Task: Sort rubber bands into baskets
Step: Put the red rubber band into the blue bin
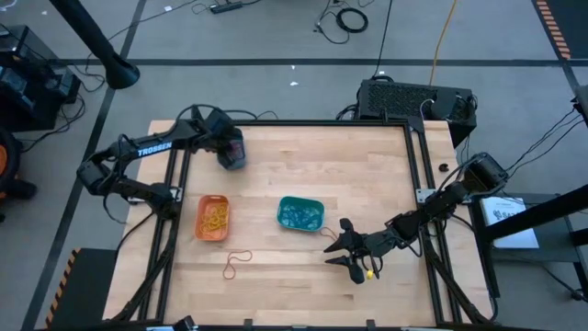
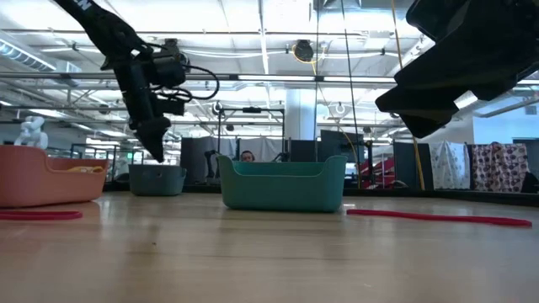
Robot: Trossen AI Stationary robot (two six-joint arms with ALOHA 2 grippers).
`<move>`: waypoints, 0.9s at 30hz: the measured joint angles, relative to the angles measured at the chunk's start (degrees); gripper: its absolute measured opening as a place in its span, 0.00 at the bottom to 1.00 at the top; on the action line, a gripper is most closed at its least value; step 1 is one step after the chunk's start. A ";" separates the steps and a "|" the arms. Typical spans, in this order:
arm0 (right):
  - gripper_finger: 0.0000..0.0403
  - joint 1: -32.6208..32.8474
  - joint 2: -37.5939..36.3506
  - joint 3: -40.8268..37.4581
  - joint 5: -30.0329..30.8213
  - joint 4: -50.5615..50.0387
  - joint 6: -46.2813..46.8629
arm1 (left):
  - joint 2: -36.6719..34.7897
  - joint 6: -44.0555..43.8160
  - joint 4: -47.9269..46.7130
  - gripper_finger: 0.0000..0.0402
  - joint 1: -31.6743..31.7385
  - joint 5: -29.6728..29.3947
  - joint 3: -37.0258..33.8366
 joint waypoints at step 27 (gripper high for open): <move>0.35 0.00 0.00 0.00 0.18 0.09 4.79 | 0.00 -6.56 18.57 0.29 -39.48 33.59 0.07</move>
